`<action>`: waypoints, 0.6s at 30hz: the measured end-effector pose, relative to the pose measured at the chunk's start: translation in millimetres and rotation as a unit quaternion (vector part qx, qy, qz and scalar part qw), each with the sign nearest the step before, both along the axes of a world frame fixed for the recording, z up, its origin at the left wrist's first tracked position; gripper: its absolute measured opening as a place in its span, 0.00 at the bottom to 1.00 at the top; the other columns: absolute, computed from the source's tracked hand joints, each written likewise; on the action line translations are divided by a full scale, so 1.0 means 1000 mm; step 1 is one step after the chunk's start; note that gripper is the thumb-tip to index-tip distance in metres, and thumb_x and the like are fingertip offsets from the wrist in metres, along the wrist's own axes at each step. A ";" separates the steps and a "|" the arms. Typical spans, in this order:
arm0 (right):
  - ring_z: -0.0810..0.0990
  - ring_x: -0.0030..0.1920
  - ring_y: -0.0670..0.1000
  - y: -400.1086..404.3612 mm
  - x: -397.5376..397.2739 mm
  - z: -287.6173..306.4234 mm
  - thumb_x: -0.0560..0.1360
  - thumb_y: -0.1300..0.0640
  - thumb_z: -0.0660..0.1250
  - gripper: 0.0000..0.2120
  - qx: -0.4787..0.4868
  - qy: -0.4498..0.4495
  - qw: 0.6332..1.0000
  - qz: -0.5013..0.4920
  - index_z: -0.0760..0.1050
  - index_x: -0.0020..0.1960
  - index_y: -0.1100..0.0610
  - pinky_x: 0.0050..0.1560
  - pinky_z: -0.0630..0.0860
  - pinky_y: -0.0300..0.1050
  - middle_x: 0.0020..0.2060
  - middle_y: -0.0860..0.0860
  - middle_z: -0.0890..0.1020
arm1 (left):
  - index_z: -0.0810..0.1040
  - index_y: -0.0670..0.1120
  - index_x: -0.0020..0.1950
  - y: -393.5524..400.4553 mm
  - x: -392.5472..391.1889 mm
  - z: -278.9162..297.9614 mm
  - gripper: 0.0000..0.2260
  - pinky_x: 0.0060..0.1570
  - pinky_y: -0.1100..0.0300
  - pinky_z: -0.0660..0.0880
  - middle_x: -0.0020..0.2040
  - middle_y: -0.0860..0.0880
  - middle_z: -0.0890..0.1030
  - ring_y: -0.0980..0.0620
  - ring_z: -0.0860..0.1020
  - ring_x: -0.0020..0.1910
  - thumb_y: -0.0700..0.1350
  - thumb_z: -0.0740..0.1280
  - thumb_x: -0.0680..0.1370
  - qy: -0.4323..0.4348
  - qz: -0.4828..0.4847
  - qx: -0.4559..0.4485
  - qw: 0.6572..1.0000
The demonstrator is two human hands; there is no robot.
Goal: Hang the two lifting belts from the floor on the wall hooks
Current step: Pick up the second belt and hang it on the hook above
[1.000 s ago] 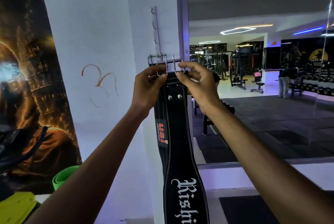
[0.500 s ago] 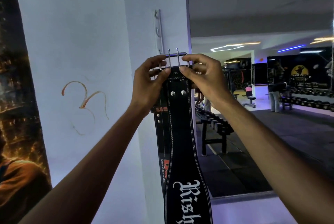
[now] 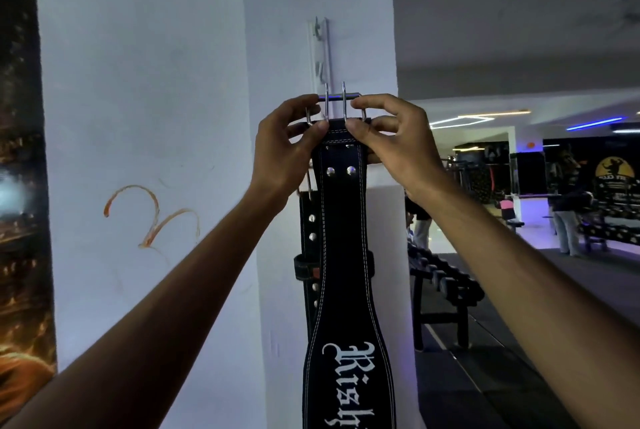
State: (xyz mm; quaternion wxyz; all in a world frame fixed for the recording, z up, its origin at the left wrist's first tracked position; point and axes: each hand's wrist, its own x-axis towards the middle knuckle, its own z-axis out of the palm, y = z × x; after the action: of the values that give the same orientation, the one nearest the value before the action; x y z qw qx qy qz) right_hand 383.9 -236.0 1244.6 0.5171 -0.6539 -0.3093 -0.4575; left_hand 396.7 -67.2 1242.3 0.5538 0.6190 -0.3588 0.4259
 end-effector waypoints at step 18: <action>0.87 0.44 0.55 0.008 0.064 0.062 0.74 0.57 0.73 0.16 0.041 -0.019 0.998 0.033 0.80 0.62 0.54 0.44 0.85 0.50 0.42 0.58 0.87 | 0.77 0.39 0.69 -0.003 0.059 0.068 0.19 0.38 0.64 0.80 0.58 0.45 0.83 0.64 0.82 0.37 0.39 0.71 0.79 -0.010 0.005 -0.023 1.000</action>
State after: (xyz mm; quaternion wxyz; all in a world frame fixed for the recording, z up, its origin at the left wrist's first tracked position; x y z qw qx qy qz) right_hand 448.0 -228.2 1306.3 0.5521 -0.6130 -0.3215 -0.4648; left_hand 455.6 -70.7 1310.3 0.5621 0.6035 -0.3517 0.4429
